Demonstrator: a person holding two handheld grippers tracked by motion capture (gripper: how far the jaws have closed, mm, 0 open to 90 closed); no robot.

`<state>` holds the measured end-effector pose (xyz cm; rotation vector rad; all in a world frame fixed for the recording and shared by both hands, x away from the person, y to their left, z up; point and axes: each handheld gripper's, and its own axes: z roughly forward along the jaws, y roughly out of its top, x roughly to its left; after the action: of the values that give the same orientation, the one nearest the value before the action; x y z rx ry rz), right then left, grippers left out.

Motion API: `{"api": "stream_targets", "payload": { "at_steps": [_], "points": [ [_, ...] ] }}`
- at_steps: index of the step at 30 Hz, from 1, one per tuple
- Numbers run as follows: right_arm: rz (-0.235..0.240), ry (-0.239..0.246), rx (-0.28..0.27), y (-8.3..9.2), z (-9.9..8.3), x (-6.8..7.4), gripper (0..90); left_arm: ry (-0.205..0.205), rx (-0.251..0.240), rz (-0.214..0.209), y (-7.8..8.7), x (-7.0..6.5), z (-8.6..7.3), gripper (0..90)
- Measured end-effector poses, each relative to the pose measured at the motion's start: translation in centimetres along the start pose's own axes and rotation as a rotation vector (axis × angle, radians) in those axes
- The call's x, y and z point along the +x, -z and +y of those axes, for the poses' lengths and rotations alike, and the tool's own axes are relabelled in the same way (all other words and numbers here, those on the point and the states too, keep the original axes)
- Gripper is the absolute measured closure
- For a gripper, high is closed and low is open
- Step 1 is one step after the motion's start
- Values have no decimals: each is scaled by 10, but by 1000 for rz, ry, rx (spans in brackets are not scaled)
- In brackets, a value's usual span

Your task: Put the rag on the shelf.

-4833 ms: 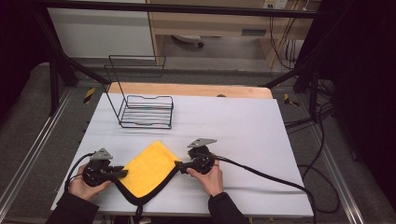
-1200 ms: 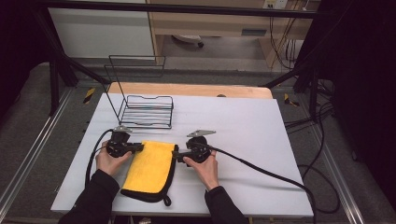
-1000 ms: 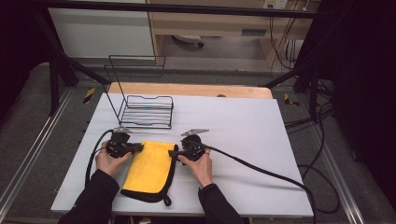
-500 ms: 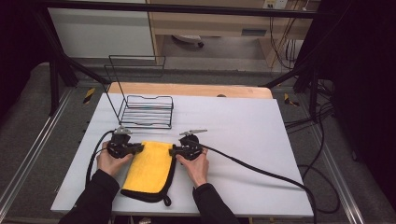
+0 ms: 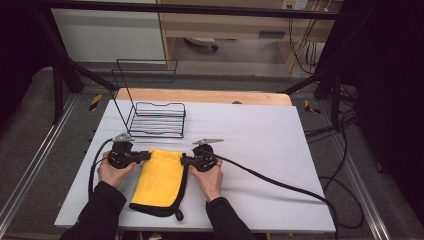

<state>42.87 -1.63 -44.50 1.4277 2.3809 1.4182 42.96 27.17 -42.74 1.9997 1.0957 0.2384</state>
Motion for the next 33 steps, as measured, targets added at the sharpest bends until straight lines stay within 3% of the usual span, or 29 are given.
{"api": "stream_targets", "payload": {
  "at_steps": [6,11,17,26,33],
  "points": [
    [31,35,-64,14,4,10,795,-14,-45,-12,16,-4,1,834],
    [37,87,-91,20,8,18,795,-42,-73,-5,29,-8,3,834],
    [53,112,-120,29,14,25,795,-54,-116,3,44,-14,6,835],
    [52,149,-154,42,21,30,795,-73,-176,18,60,-26,11,834],
    [50,211,-194,57,32,42,795,-72,-222,28,71,-31,15,834]
  ]
}}
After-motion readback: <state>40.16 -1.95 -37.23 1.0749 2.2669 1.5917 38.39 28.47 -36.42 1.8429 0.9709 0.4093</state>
